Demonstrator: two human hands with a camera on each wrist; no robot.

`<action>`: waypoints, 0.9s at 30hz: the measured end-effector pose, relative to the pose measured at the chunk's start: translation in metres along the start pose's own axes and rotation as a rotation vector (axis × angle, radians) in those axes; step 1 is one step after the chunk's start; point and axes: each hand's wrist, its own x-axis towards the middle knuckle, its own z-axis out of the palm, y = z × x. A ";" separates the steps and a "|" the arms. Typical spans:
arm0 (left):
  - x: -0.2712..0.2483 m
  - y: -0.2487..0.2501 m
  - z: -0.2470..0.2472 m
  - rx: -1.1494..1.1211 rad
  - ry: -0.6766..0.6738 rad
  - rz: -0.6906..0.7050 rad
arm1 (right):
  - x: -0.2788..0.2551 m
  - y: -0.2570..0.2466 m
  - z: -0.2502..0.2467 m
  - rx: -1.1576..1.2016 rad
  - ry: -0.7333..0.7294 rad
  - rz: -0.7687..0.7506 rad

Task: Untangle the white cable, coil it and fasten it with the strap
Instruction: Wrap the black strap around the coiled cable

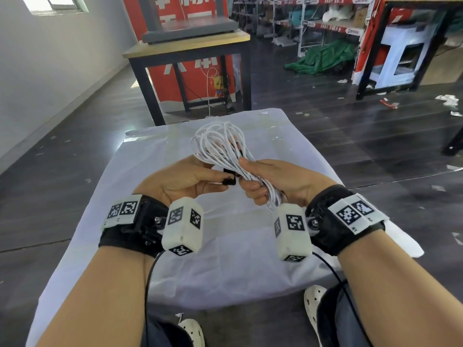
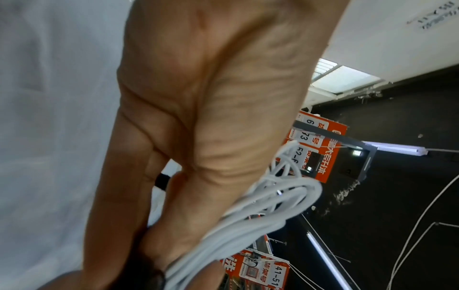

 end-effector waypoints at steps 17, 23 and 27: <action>0.014 -0.003 0.007 0.029 0.148 -0.030 | 0.011 0.002 -0.005 0.168 0.341 -0.045; 0.015 -0.004 0.010 0.445 0.180 0.167 | 0.013 0.003 -0.008 0.275 0.367 -0.020; 0.013 -0.003 0.012 0.759 0.261 0.296 | 0.012 0.002 -0.007 0.205 0.377 -0.015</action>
